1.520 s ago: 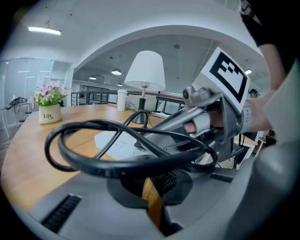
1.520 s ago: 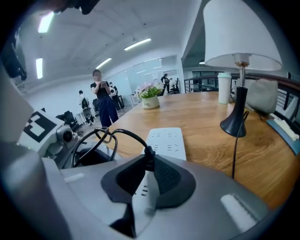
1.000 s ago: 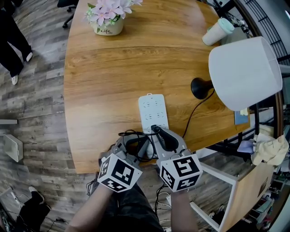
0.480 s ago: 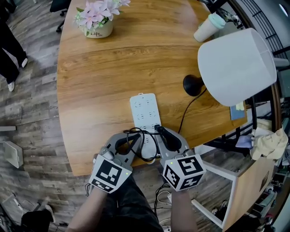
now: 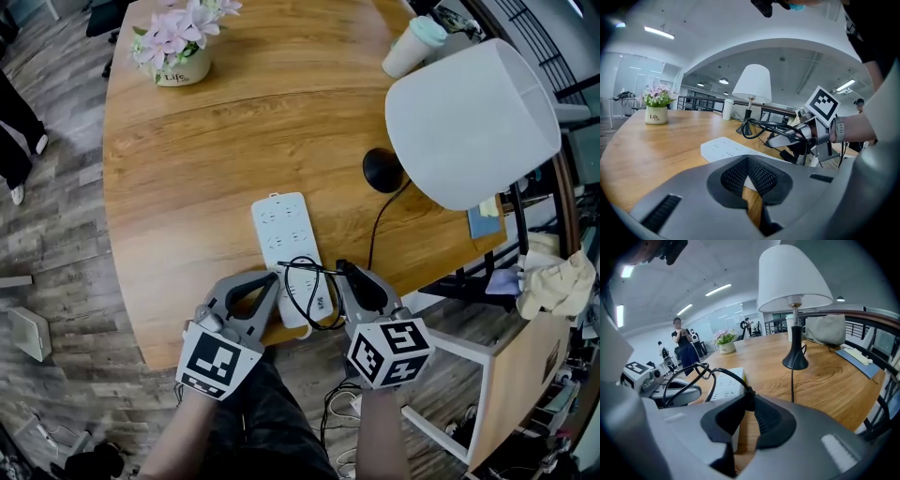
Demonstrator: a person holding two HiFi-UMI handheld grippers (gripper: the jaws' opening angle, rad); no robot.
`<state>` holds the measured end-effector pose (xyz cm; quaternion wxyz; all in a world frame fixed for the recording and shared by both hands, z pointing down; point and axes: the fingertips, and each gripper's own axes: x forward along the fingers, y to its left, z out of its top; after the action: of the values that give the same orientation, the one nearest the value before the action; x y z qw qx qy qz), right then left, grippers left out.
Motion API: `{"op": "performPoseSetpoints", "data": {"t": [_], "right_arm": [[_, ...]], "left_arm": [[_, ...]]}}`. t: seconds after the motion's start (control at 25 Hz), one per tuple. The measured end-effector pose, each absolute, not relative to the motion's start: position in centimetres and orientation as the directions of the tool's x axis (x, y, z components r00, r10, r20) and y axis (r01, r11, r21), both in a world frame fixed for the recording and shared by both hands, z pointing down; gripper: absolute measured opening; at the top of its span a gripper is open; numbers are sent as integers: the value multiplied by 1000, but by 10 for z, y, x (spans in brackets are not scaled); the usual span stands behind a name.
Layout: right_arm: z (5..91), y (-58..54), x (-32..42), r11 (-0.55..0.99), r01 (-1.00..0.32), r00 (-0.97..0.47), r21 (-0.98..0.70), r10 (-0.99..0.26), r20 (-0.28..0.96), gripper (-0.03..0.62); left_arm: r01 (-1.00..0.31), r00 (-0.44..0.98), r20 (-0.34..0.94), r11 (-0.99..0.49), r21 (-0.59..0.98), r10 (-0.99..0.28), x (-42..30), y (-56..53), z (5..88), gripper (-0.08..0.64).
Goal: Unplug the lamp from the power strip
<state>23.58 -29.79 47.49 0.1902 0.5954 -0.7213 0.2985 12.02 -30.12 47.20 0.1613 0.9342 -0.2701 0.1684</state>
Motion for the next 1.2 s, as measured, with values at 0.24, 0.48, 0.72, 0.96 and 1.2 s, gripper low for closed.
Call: {"op": "performPoseSetpoints", "data": {"t": [0.24, 0.48, 0.72, 0.96, 1.2], "right_arm": [[483, -294, 268, 36, -985, -139, -168, -743, 655, 71], [488, -294, 291, -19, -990, -81, -141, -741, 666, 72], [493, -297, 309, -75, -995, 11, -65, -736, 676, 72], [495, -300, 326, -143, -989, 88, -25, -727, 681, 80], [494, -301, 326, -139, -990, 108, 8, -727, 678, 98]], "left_arm": [[-565, 795, 397, -799, 207, -459, 120, -305, 470, -4], [-567, 795, 392, -798, 207, -463, 119, -308, 469, -3], [-563, 800, 381, -800, 208, -464, 121, -310, 465, -4], [-553, 805, 373, -811, 192, -461, 126, -310, 462, -4], [-547, 810, 370, -814, 196, -455, 133, -309, 457, -4]]}}
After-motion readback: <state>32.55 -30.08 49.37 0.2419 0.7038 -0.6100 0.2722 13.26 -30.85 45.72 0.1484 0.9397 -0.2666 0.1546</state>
